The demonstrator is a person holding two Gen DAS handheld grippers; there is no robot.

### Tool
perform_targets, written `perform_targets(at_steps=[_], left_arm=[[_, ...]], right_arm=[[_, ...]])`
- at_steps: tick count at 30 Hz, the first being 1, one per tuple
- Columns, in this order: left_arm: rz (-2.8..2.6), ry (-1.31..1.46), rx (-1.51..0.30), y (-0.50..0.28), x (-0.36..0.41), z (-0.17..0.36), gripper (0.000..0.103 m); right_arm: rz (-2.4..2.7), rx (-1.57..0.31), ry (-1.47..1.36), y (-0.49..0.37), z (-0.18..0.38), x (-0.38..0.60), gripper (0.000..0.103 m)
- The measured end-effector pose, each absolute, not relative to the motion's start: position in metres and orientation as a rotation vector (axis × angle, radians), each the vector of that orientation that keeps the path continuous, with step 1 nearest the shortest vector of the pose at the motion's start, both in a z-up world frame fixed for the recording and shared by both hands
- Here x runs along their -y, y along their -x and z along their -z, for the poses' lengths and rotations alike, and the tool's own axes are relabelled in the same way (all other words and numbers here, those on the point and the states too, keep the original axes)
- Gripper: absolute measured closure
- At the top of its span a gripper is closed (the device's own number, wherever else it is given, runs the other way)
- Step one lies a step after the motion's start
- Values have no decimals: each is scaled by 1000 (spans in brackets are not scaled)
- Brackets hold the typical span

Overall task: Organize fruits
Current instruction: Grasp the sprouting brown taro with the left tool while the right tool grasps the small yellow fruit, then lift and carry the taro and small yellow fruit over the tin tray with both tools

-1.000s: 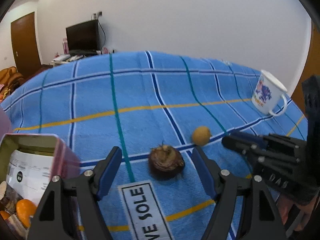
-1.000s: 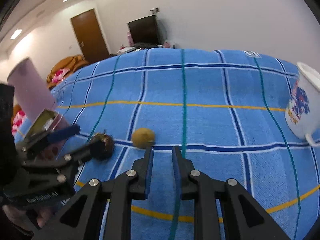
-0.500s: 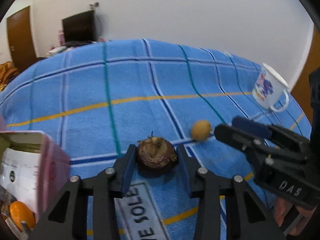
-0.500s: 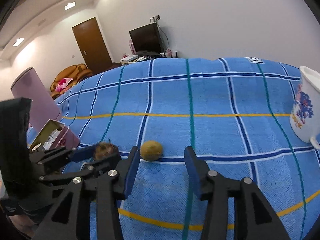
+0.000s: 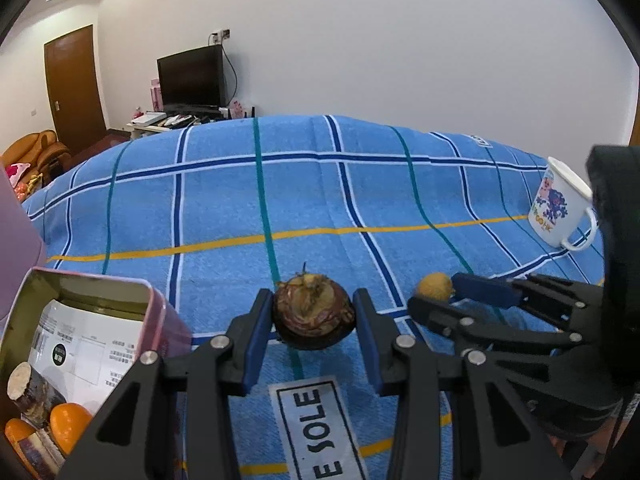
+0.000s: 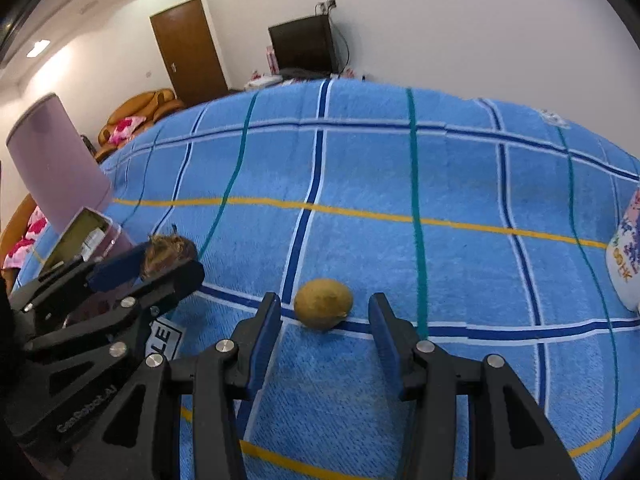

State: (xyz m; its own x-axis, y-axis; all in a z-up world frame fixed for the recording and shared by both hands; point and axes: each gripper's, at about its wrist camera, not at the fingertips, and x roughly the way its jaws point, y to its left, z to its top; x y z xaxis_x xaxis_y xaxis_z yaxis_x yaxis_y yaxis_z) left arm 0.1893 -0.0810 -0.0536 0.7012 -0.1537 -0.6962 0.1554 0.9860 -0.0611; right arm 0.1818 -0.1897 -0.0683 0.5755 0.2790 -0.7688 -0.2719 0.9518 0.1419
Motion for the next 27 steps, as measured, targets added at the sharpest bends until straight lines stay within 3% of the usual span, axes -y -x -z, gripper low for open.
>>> perform_targets(at_steps=[4, 27], left_arm=[[178, 5, -773, -189, 80, 54, 61], [179, 10, -718, -179, 78, 47, 61]], right_arm=[[-330, -891, 2, -180, 67, 188, 71], [-353, -716, 17, -148, 43, 190, 71]])
